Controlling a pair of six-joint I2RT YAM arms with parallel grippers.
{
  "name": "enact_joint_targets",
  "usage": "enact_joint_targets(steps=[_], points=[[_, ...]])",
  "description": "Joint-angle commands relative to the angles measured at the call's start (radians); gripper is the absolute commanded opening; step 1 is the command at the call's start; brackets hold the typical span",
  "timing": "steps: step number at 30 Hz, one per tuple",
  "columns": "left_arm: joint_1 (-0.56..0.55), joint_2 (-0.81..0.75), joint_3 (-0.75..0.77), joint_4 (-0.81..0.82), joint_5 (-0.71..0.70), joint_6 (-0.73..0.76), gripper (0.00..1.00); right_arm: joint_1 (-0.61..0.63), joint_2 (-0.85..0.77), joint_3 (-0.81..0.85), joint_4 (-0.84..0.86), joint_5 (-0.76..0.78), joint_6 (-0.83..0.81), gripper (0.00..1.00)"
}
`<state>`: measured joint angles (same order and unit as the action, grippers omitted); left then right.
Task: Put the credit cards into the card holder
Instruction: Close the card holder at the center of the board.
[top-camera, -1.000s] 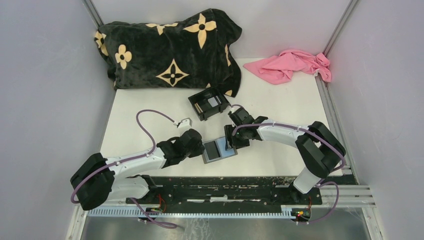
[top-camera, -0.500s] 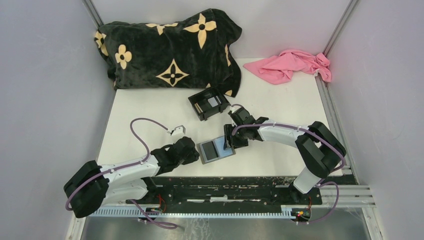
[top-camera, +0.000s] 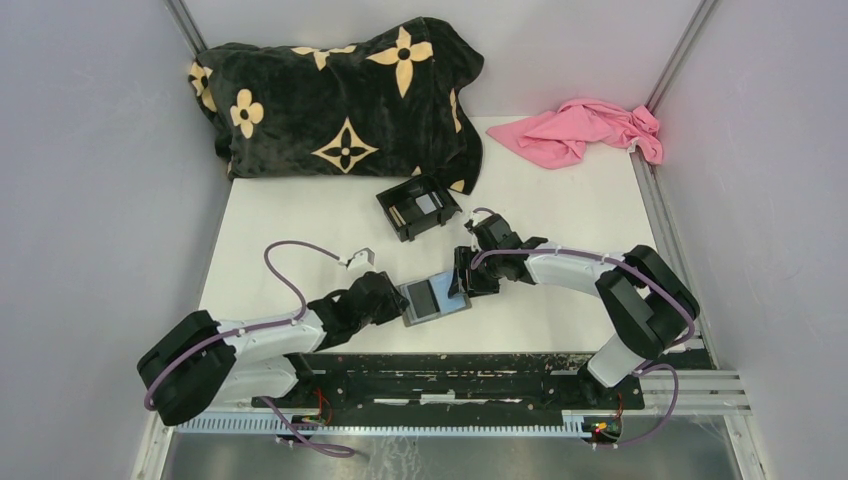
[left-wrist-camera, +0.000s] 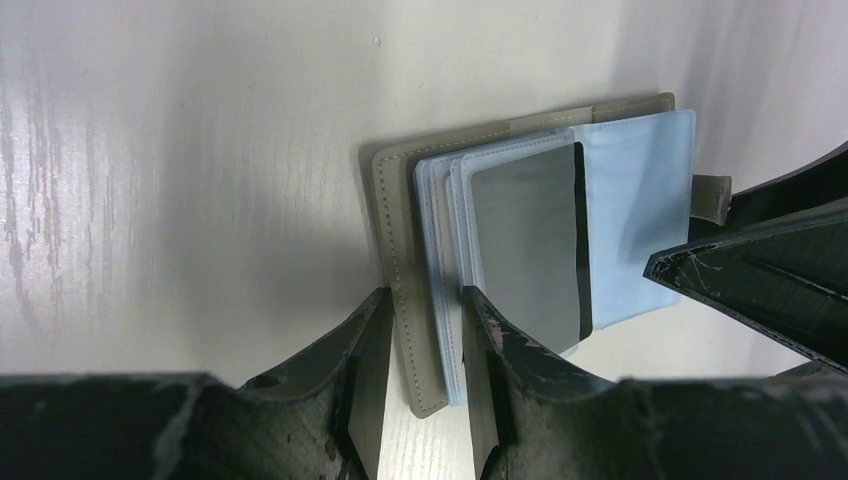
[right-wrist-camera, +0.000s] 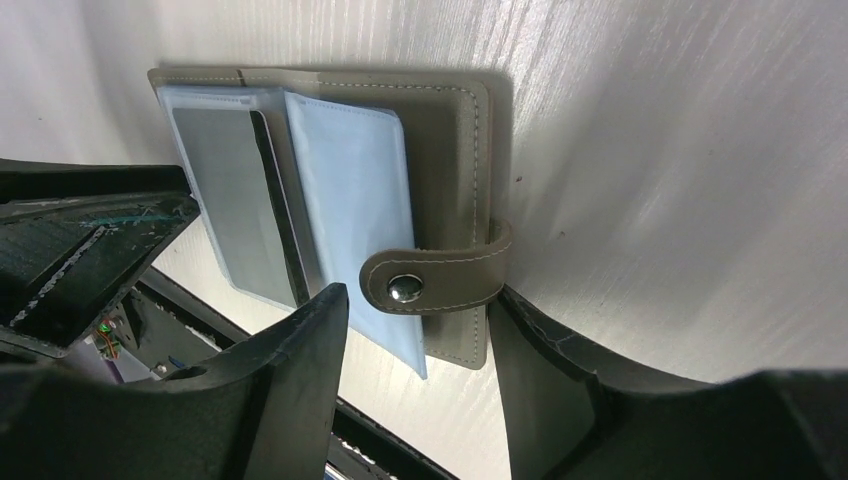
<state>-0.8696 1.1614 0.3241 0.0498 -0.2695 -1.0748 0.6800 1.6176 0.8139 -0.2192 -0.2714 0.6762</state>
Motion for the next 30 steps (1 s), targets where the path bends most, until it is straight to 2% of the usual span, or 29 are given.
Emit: enact_joint_targets(steps=[1,11,22,30], points=[[0.005,0.003,-0.044,0.028,0.032,-0.042,0.4,0.001,0.035,-0.047,-0.059,0.016,-0.013,0.61],[0.004,-0.043,-0.064,0.077,0.024,-0.069,0.37,-0.005,0.012,-0.064,-0.003,-0.019,0.003,0.58],[0.004,0.003,-0.055,0.068,0.03,-0.086,0.28,-0.018,-0.098,-0.051,0.04,-0.085,0.029,0.54],[0.005,0.051,-0.034,0.078,0.042,-0.087,0.26,-0.018,-0.131,0.004,0.026,-0.127,0.043,0.53]])
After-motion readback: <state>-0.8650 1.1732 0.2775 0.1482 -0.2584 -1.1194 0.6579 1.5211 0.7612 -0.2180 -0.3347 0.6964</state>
